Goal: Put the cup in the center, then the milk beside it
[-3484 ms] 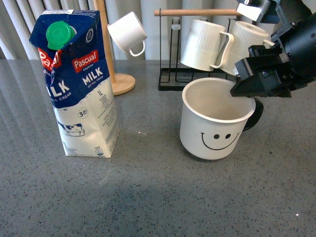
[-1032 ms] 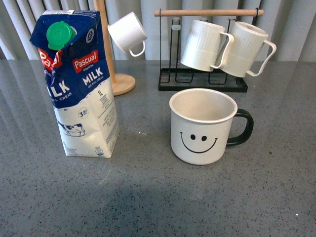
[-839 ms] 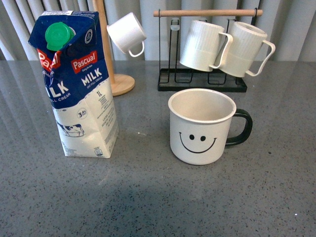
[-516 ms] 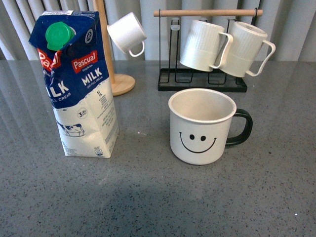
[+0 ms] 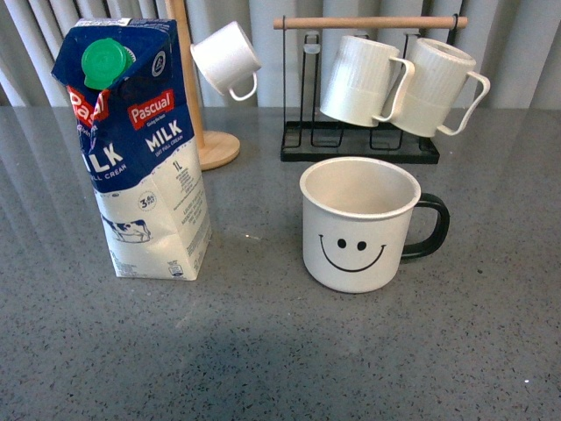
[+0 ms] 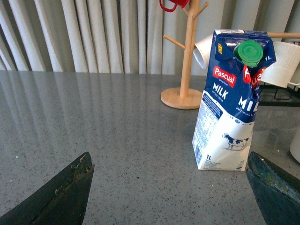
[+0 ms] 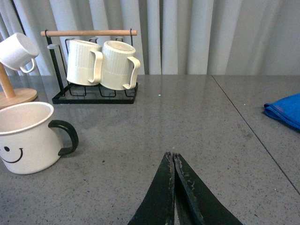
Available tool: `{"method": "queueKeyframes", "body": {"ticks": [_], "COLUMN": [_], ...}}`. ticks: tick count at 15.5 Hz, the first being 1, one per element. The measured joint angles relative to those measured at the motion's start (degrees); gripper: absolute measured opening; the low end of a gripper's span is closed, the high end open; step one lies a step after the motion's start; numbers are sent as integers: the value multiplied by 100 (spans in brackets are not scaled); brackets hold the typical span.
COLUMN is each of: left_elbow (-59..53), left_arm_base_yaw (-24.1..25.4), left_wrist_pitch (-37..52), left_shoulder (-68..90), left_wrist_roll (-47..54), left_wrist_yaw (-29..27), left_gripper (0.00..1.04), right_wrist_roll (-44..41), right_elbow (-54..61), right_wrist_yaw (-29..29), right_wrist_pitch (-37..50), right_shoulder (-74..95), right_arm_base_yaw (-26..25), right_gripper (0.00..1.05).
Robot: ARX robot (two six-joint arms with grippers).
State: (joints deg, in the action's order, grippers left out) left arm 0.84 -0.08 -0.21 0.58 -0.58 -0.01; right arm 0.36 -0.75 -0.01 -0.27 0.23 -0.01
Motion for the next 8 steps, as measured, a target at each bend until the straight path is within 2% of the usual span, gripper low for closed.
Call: {"method": "queueKeyframes", "body": {"ticks": [1,8], "left_elbow": [0,0], "left_arm_base_yaw": [0,0], "left_wrist_pitch": [0,0], "left_shoulder": [0,0], "left_wrist_roll": [-2,-2], "left_wrist_yaw": [0,0], "left_gripper": [98,98], "right_wrist_roll": [-2,-2], "right_elbow": [0,0], "right_wrist_yaw": [0,0], "right_wrist_pitch": [0,0], "right_shoulder": [0,0], "right_arm_base_yaw": [0,0], "right_gripper": [6,91]}}
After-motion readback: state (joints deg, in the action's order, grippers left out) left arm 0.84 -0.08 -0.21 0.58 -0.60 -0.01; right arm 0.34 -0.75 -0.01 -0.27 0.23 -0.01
